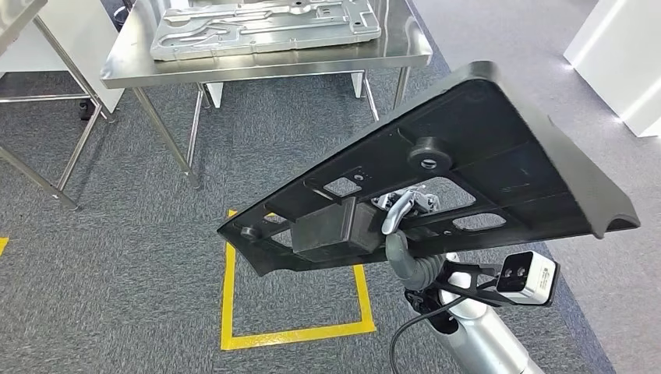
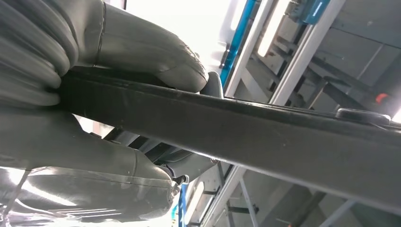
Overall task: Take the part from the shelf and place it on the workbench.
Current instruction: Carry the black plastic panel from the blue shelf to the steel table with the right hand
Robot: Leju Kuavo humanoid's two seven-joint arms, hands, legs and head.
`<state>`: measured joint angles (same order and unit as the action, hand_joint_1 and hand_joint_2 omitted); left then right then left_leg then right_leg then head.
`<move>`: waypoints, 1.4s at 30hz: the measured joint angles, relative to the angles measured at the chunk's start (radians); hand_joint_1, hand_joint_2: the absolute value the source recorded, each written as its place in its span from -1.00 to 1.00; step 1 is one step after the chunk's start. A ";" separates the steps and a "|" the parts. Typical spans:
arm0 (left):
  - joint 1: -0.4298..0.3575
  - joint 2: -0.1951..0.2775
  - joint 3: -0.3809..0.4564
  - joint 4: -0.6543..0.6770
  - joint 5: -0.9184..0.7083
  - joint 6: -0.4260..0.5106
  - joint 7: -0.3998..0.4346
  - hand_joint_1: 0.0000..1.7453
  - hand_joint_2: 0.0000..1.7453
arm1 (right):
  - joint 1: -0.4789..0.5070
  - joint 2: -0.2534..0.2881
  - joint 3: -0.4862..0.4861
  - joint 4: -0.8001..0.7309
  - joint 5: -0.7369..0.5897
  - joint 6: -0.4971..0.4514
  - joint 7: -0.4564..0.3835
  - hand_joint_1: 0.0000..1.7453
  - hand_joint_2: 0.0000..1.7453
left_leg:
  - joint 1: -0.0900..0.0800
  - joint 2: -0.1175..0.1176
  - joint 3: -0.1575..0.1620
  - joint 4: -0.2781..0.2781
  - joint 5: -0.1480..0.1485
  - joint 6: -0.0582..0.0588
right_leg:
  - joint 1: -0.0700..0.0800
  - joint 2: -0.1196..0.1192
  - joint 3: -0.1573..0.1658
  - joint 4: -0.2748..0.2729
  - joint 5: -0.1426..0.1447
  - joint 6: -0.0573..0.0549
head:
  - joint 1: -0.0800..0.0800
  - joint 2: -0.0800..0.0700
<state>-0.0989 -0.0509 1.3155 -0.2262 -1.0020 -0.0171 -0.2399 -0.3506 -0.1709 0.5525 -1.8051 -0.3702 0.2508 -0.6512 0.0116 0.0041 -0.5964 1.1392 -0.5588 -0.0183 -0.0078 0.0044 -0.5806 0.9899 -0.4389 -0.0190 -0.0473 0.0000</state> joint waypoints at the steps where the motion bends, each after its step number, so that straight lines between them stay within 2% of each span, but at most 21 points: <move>1: 0.001 0.000 0.000 0.000 0.000 0.000 0.000 -1.00 -1.00 | 0.001 0.000 0.000 0.000 0.000 0.000 0.000 1.00 1.00 | 0.001 0.000 -0.039 0.071 -0.024 -0.002 | 0.001 0.000 0.004 0.000 -0.004 -0.003 | 0.000 0.000; 3: 0.004 0.001 0.000 0.000 0.000 0.000 0.000 -1.00 -1.00 | 0.003 0.000 0.001 0.000 0.000 -0.002 0.000 1.00 1.00 | 0.001 0.000 -0.098 0.152 -0.030 -0.006 | 0.003 0.002 0.012 0.003 -0.013 -0.005 | 0.000 0.000; 4: 0.005 0.002 0.000 0.000 0.000 0.000 0.000 -1.00 -1.00 | 0.003 0.000 0.002 0.000 0.000 -0.002 0.000 1.00 1.00 | 0.001 0.000 -0.101 0.137 -0.004 -0.006 | 0.004 0.003 0.018 0.004 -0.019 -0.004 | 0.000 0.000; 6: 0.006 0.002 0.000 0.000 0.000 0.000 0.000 -1.00 -1.00 | 0.003 -0.001 0.002 0.000 0.000 -0.002 0.000 1.00 1.00 | 0.001 0.000 -0.061 0.013 0.082 0.000 | 0.004 0.005 0.033 0.007 -0.032 -0.001 | 0.000 0.000; 8: 0.005 0.003 0.000 0.000 0.000 0.000 0.000 -1.00 -1.00 | 0.002 -0.001 0.004 0.000 0.000 -0.002 0.000 1.00 1.00 | -0.003 -0.001 -0.016 -0.099 0.127 0.010 | 0.008 0.007 0.040 0.011 -0.044 0.007 | 0.000 0.000; 13: 0.004 0.003 0.000 0.000 0.000 -0.001 -0.002 -1.00 -1.00 | -0.001 -0.001 0.009 -0.005 0.000 -0.005 0.000 1.00 1.00 | -0.001 -0.003 0.002 -0.131 0.119 0.036 | 0.009 0.008 0.033 0.034 -0.068 0.036 | 0.000 0.000; 14: 0.004 0.003 0.000 0.000 0.000 -0.001 -0.003 -1.00 -1.00 | -0.003 -0.001 0.010 -0.007 0.001 -0.006 0.000 1.00 1.00 | 0.001 -0.002 0.006 -0.135 0.118 0.042 | 0.007 0.007 0.015 0.074 -0.088 0.041 | 0.000 0.000; 16: 0.003 0.003 -0.001 0.000 0.000 -0.002 -0.003 -1.00 -1.00 | -0.003 -0.001 0.012 -0.008 0.001 -0.008 0.000 1.00 1.00 | 0.001 -0.001 0.012 -0.136 0.112 0.048 | 0.001 0.005 -0.059 0.206 -0.141 0.050 | 0.000 0.000; 18: 0.004 0.003 -0.001 0.000 0.000 -0.003 -0.003 -1.00 -1.00 | 0.000 -0.001 0.015 -0.007 0.001 -0.009 0.000 1.00 1.00 | 0.001 -0.002 0.019 -0.135 0.105 0.048 | -0.004 0.003 -0.127 0.301 -0.156 0.055 | 0.000 0.000; 20: 0.005 0.003 -0.001 0.000 0.000 -0.003 -0.003 -1.00 -1.00 | 0.001 -0.001 0.016 -0.008 0.001 -0.011 0.000 1.00 1.00 | 0.002 -0.003 0.033 -0.135 0.095 0.045 | -0.008 0.000 -0.122 0.251 -0.092 0.056 | 0.000 0.000; 21: 0.006 0.003 -0.001 0.000 0.000 -0.003 -0.003 -1.00 -1.00 | 0.000 -0.001 0.016 -0.008 0.001 -0.011 0.000 1.00 1.00 | 0.002 -0.004 0.042 -0.135 0.089 0.042 | -0.009 -0.002 -0.094 0.179 -0.045 0.054 | 0.000 0.000; 23: 0.004 0.003 -0.001 0.000 0.000 -0.004 -0.003 -1.00 -1.00 | -0.001 -0.001 0.017 -0.008 0.001 -0.013 0.000 1.00 1.00 | -0.001 -0.005 0.054 -0.134 0.078 0.032 | -0.005 -0.006 -0.044 0.060 0.006 0.046 | 0.000 0.000; 27: 0.002 0.004 -0.001 0.000 -0.001 -0.005 -0.003 -1.00 -1.00 | -0.001 -0.002 0.018 -0.012 0.000 -0.015 0.000 1.00 1.00 | -0.001 -0.002 0.063 -0.137 0.065 0.007 | 0.000 -0.002 -0.025 0.021 0.001 0.021 | 0.000 0.000; 29: 0.001 0.005 -0.001 0.000 -0.003 -0.005 -0.003 -1.00 -1.00 | -0.001 -0.001 0.018 -0.018 -0.001 -0.015 0.000 1.00 1.00 | 0.001 -0.002 0.046 -0.090 0.037 -0.002 | -0.003 -0.002 -0.012 0.012 -0.001 0.007 | 0.000 0.000; 32: 0.002 0.006 -0.002 0.000 -0.004 -0.004 -0.002 -1.00 -1.00 | 0.003 0.002 0.018 -0.022 -0.001 -0.016 0.000 1.00 1.00 | 0.002 -0.002 -0.056 0.101 -0.037 -0.009 | 0.001 -0.003 0.002 0.008 -0.010 -0.006 | 0.000 0.000; 33: 0.004 0.006 -0.002 0.000 -0.004 -0.004 -0.002 -1.00 -1.00 | 0.005 0.002 0.018 -0.022 -0.001 -0.016 0.000 1.00 1.00 | 0.002 -0.002 -0.086 0.143 -0.041 -0.010 | 0.002 -0.002 0.006 0.008 -0.014 -0.007 | 0.000 0.000; 35: 0.006 0.006 -0.002 0.000 -0.004 -0.003 -0.002 -1.00 -1.00 | 0.008 0.002 0.019 -0.022 -0.001 -0.016 0.000 1.00 1.00 | 0.002 -0.002 -0.092 0.115 0.009 -0.008 | 0.005 0.000 0.018 0.009 -0.023 -0.006 | 0.000 0.000; 37: 0.006 0.007 -0.002 0.000 -0.004 -0.003 -0.002 -1.00 -1.00 | 0.009 0.002 0.019 -0.022 -0.001 -0.016 0.000 1.00 1.00 | 0.001 -0.002 -0.040 -0.019 0.090 0.001 | 0.007 0.002 0.033 0.010 -0.034 -0.002 | 0.000 0.000; 38: 0.006 0.007 -0.002 0.000 -0.004 -0.003 -0.002 -1.00 -1.00 | 0.009 0.002 0.019 -0.022 -0.001 -0.016 0.000 1.00 1.00 | -0.001 -0.002 -0.015 -0.076 0.112 0.006 | 0.009 0.003 0.038 0.011 -0.039 0.001 | 0.000 0.000; 39: 0.005 0.007 -0.002 0.000 -0.005 -0.003 -0.003 -1.00 -1.00 | 0.009 0.002 0.018 -0.023 -0.001 -0.015 0.000 1.00 1.00 | -0.004 -0.003 0.000 -0.111 0.120 0.012 | 0.010 0.004 0.040 0.012 -0.043 0.006 | 0.000 0.000; 42: 0.006 0.007 -0.002 0.000 -0.008 -0.003 -0.004 -1.00 -1.00 | 0.014 0.002 0.018 -0.030 -0.001 -0.015 0.000 1.00 1.00 | -0.005 -0.003 0.009 -0.130 0.114 0.028 | 0.010 0.004 0.041 0.011 -0.050 0.022 | 0.000 0.000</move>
<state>-0.0932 -0.0441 1.3133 -0.2262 -1.0099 -0.0204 -0.2438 -0.3371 -0.1694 0.5704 -1.8354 -0.3715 0.2361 -0.6508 0.0066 0.0009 -0.5872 1.0088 -0.4447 0.0100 0.0018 0.0088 -0.5393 1.0010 -0.4890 0.0028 -0.0473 0.0000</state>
